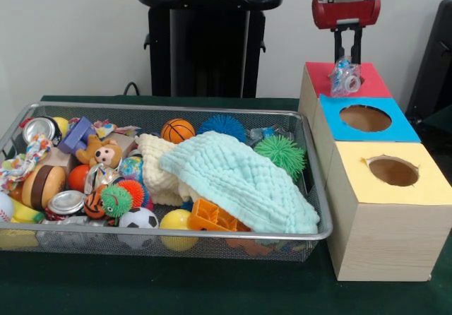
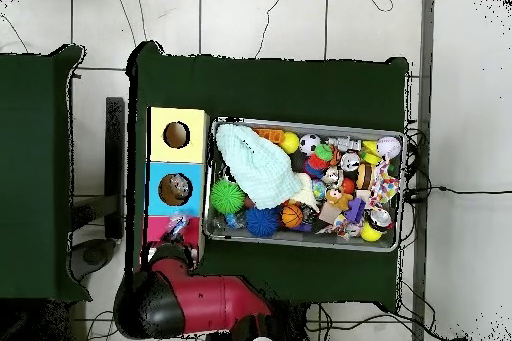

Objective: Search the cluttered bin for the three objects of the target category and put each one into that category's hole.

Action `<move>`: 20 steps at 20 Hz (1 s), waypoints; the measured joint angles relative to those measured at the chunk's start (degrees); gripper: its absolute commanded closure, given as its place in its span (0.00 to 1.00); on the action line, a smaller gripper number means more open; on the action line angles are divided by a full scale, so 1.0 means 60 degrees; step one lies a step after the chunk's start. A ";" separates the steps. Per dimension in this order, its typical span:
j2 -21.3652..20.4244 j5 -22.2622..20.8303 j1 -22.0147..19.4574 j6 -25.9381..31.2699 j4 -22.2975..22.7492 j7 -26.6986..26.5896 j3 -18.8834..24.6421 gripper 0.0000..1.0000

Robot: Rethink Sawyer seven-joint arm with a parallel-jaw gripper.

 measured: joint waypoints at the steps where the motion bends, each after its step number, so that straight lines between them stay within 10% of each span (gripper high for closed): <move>1: 0.0006 0.0000 0.0025 -0.0002 -0.0028 0.0000 -0.0022 1.00; 20: 0.0211 -0.0002 0.0192 -0.0002 -0.0465 0.0000 -0.0176 1.00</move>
